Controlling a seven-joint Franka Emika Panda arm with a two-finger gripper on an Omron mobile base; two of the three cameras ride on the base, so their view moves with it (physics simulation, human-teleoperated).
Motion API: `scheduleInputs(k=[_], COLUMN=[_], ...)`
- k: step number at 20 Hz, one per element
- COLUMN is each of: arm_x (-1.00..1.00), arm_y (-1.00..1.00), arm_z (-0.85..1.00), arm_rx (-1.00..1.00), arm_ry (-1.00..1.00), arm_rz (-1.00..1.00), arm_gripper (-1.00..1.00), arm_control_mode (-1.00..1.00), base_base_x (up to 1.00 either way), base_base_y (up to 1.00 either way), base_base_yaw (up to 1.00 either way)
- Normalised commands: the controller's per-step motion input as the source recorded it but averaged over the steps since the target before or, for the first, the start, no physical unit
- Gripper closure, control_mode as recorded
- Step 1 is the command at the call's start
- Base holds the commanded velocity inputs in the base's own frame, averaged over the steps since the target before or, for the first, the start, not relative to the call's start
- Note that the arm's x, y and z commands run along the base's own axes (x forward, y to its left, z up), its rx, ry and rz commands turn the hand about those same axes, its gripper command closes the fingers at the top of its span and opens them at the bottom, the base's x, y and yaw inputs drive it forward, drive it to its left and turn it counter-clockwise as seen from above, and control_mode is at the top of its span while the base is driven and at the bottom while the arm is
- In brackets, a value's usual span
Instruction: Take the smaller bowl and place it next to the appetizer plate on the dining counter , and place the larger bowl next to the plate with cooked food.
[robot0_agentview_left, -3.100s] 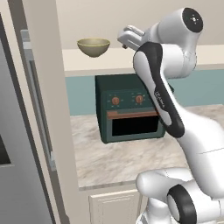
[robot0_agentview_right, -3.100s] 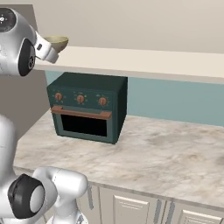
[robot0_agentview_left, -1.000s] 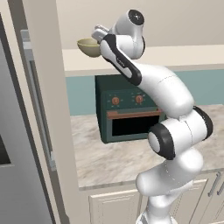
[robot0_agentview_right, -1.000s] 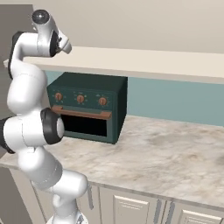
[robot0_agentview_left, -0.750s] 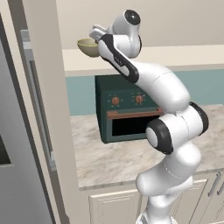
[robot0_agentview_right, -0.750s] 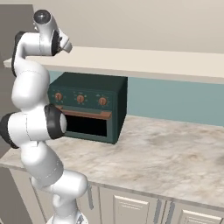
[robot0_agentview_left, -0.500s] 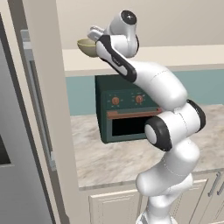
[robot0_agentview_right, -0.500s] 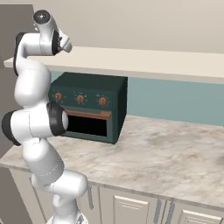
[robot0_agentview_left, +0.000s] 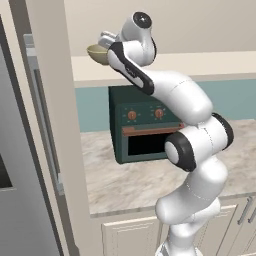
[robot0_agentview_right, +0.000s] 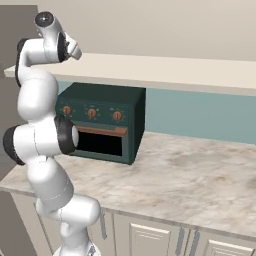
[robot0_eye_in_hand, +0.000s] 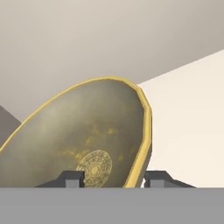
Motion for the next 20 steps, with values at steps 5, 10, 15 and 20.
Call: scheduleInputs(k=[5, 10, 15, 20], arm_x=[-0.34, -0.73, -0.81, -0.99], arm_y=[-0.23, -0.61, -0.67, -0.73], arm_z=[-0.12, -0.16, -0.01, 0.16], arm_rx=[0.0, 0.0, 0.0, 0.04], arm_ry=[-0.01, -0.06, -0.12, -0.1], arm_rz=[-0.04, -0.1, -0.09, -0.01], arm_gripper=[1.0, 1.0, 1.0, 1.0], arm_control_mode=[-1.0, -1.0, -1.0, -1.0], base_base_x=[0.0, 0.0, 0.0, 0.0], base_base_y=[0.0, 0.0, 0.0, 0.0], base_base_yaw=[0.0, 0.0, 0.0, 0.0])
